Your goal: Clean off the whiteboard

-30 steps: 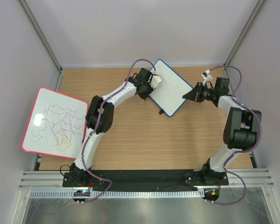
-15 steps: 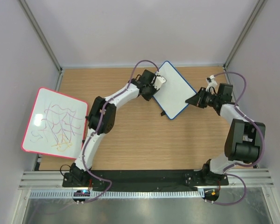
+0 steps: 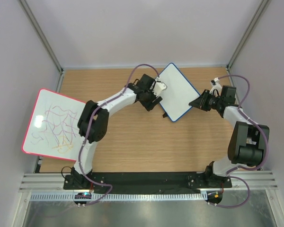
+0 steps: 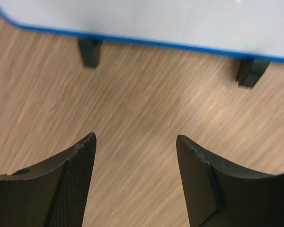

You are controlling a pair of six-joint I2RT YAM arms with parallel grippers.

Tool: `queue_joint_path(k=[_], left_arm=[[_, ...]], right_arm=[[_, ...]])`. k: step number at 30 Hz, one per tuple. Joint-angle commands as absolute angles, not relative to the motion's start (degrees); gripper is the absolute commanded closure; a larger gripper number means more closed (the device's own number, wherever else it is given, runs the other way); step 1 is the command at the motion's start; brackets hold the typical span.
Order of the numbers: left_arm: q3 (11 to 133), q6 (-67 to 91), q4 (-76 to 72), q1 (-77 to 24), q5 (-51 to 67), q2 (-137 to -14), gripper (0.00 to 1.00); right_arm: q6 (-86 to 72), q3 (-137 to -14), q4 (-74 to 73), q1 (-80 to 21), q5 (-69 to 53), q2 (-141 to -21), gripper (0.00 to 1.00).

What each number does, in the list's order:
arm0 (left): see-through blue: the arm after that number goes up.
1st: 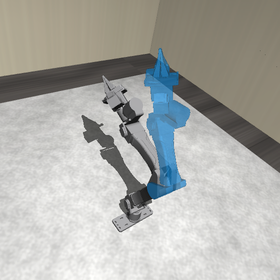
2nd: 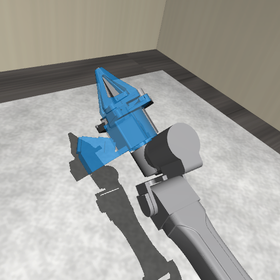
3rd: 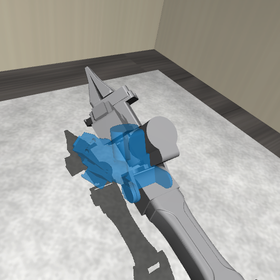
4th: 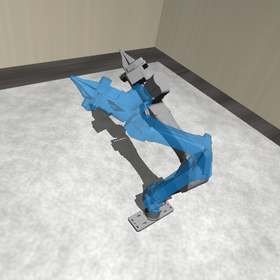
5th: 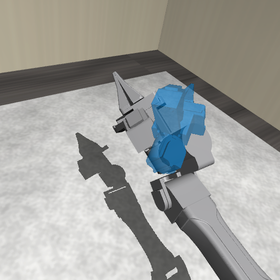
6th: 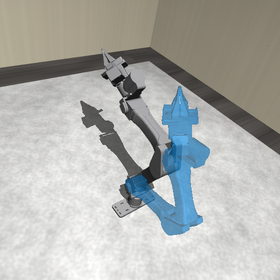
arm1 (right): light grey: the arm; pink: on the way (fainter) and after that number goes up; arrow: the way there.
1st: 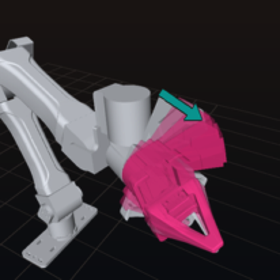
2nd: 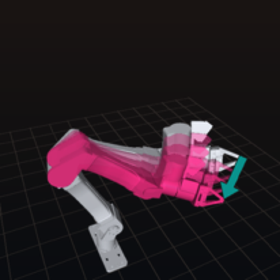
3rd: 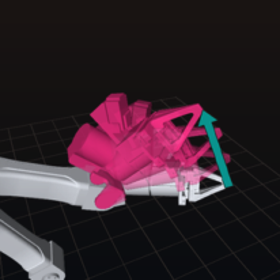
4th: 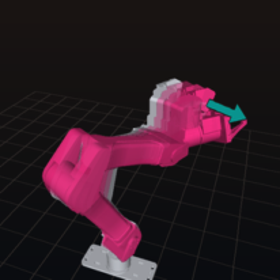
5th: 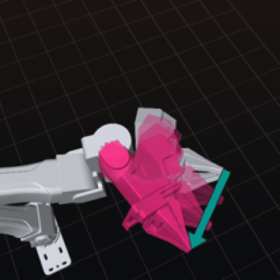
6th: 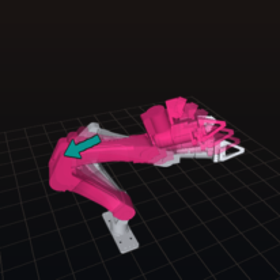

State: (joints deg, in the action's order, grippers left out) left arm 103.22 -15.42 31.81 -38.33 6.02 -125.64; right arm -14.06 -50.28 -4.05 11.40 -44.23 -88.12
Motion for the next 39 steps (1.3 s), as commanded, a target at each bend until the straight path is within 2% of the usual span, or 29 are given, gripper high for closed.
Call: queue_joint_path(k=[1, 4, 5, 14, 21, 24, 25, 26, 31, 35, 39], left_arm=[[97.59, -15.03, 31.38, -34.38, 5.89, -113.68, 0.31], [93.18, -15.73, 32.69, -32.61, 7.03, -109.0, 0.27], [90.29, -16.43, 33.04, -31.74, 7.21, -106.37, 0.26], [76.39, -18.63, 31.65, -29.45, 7.3, -95.37, 0.24], [75.41, -18.37, 31.38, -28.83, 7.65, -94.83, 0.24], [75.5, -18.19, 31.46, -28.92, 7.82, -94.92, 0.24], [75.32, -18.19, 31.38, -28.83, 7.91, -94.83, 0.24], [75.24, -18.19, 31.38, -28.92, 8.17, -94.66, 0.24], [74.53, -18.19, 34.18, -28.83, 9.67, -93.08, 0.24], [70.07, -18.54, 35.94, -28.83, 9.14, -86.95, 0.21], [67.15, -19.42, 40.16, -28.92, 6.69, -81.05, 0.18]], right_arm=[[-11.51, -47.55, -12.04, 11.25, -32.79, -88.6, 0.79], [-12.39, -47.2, -11.25, 11.25, -31.99, -87.72, 0.75], [-12.65, -47.2, -11.08, 11.25, -31.56, -87.19, 0.67], [-14.94, -47.11, -9.32, 11.25, -31.9, -85.08, 0.62], [-15.38, -47.2, -9.84, 11.25, -33.75, -81.74, 0.38], [-14.5, -48.16, -11.95, 11.25, -34.89, -80.78, 0.32], [-14.41, -48.43, -12.3, 11.25, -35.07, -80.42, 0.25], [-14.24, -48.34, -12.65, 11.25, -35.33, -79.29, 0.24], [-14.94, -47.38, -14.67, 11.25, -34.11, -73.58, 0.02], [-17.92, -44.22, -18.01, 11.25, -24.29, -64.79, 0.0], [-22.93, -38.43, -20.56, 11.25, -4.9, -53.47, 0.0]])
